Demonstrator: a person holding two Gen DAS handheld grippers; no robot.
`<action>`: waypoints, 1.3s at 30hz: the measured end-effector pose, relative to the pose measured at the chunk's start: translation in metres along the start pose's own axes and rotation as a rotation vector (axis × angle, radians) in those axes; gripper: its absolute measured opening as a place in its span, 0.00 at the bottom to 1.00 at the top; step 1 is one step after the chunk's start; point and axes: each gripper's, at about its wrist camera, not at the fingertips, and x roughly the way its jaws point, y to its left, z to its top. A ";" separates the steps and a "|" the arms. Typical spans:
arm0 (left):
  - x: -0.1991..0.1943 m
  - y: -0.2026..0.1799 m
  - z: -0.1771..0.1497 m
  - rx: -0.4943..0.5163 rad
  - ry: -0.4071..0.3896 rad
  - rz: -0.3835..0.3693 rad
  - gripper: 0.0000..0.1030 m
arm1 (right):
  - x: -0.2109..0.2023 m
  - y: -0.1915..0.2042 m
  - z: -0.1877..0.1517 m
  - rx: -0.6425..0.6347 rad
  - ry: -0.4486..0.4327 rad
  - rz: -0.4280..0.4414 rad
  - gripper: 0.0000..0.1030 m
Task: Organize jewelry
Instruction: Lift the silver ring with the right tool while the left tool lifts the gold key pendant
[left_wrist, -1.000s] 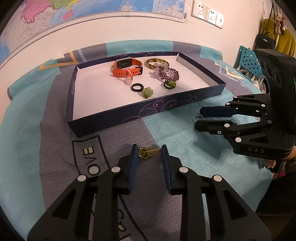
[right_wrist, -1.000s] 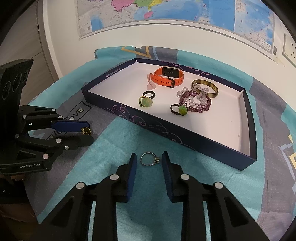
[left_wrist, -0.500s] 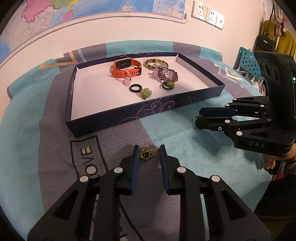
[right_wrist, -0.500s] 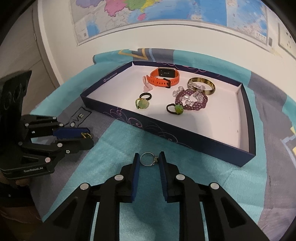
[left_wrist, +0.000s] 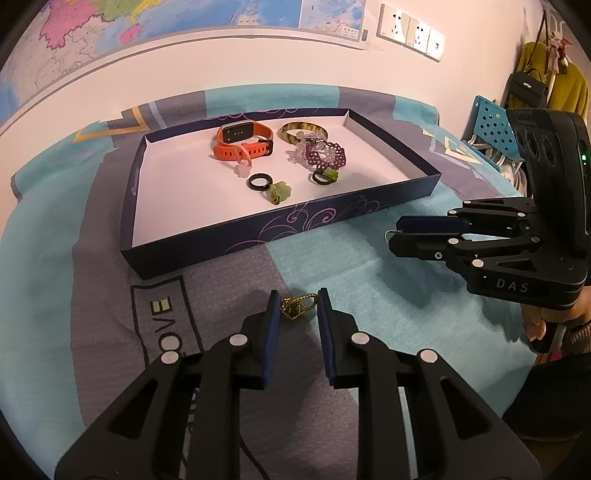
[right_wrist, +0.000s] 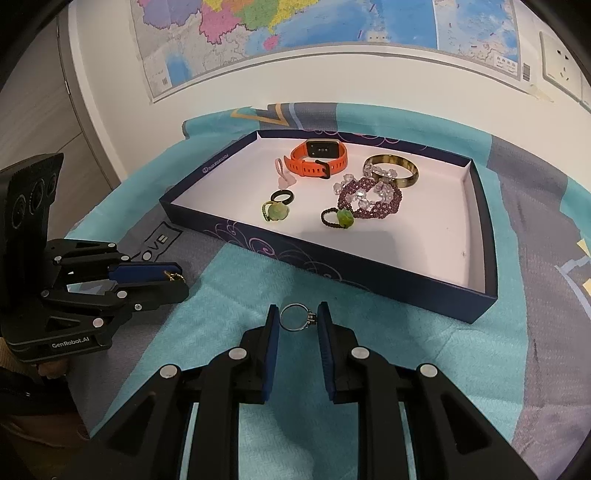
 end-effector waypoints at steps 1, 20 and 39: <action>0.000 -0.001 0.000 0.000 -0.001 0.000 0.20 | 0.000 0.000 0.000 0.001 -0.001 0.001 0.19; -0.009 -0.009 0.012 -0.004 -0.040 -0.009 0.20 | -0.012 -0.005 0.004 0.008 -0.042 0.011 0.19; -0.022 -0.013 0.027 -0.002 -0.102 -0.017 0.20 | -0.020 -0.003 0.016 -0.009 -0.080 0.011 0.19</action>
